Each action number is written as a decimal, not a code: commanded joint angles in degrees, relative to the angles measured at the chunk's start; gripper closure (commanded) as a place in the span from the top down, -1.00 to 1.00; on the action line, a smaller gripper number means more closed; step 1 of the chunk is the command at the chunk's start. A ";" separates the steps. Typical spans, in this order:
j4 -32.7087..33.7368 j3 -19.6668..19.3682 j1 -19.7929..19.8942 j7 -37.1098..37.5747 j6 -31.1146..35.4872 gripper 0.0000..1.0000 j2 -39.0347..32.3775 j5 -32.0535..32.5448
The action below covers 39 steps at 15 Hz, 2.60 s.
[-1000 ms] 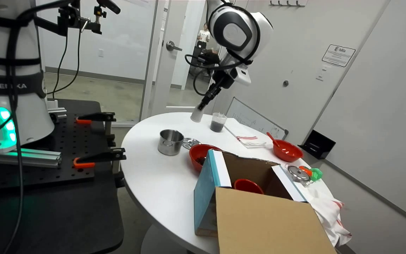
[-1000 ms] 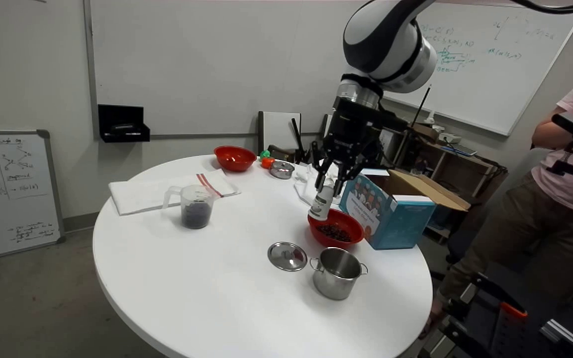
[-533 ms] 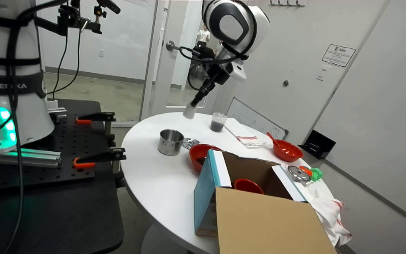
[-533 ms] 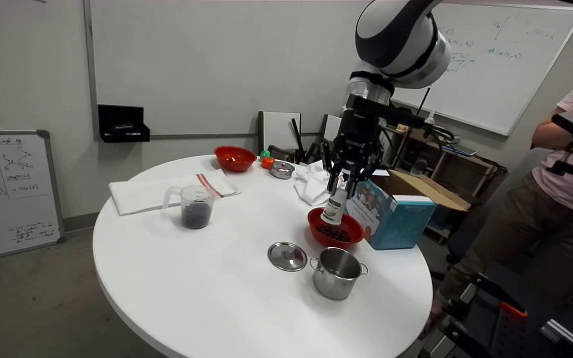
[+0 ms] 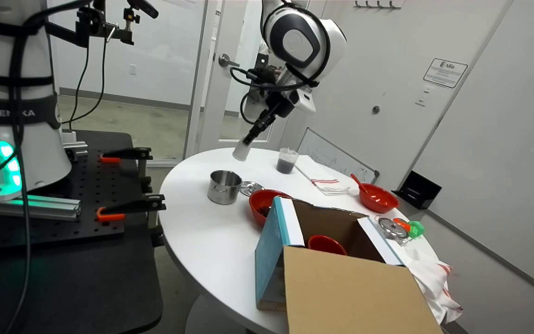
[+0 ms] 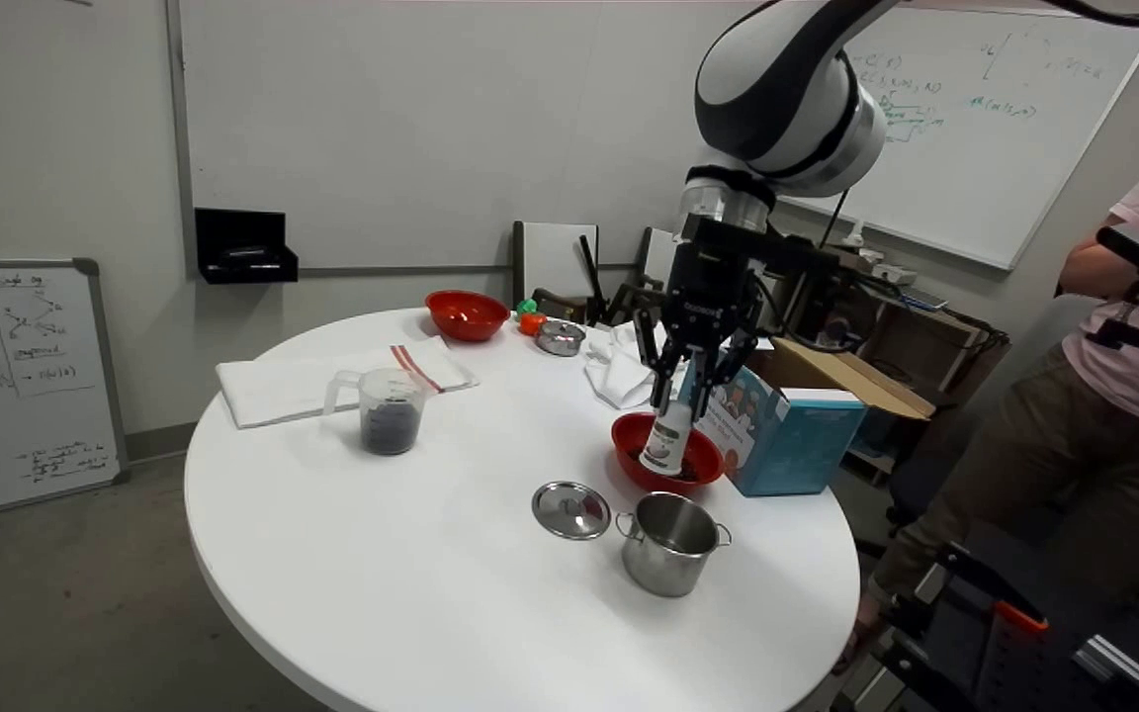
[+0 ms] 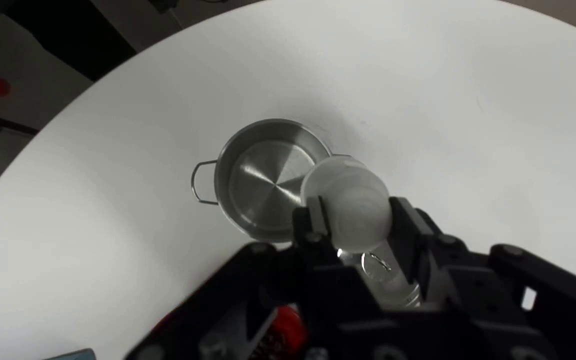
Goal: Pace the salt shaker in the pot
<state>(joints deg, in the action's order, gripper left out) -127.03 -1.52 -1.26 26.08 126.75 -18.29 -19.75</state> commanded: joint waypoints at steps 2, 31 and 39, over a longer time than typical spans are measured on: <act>-0.18 0.01 -0.58 0.59 -0.72 -0.80 -3.32 0.46; 11.55 -0.38 0.58 0.54 5.63 0.22 -20.83 -1.06; 11.19 0.19 0.54 -0.51 6.55 0.88 -20.91 -1.23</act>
<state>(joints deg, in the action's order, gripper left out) -116.22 -1.82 -0.91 26.69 133.59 -39.39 -20.34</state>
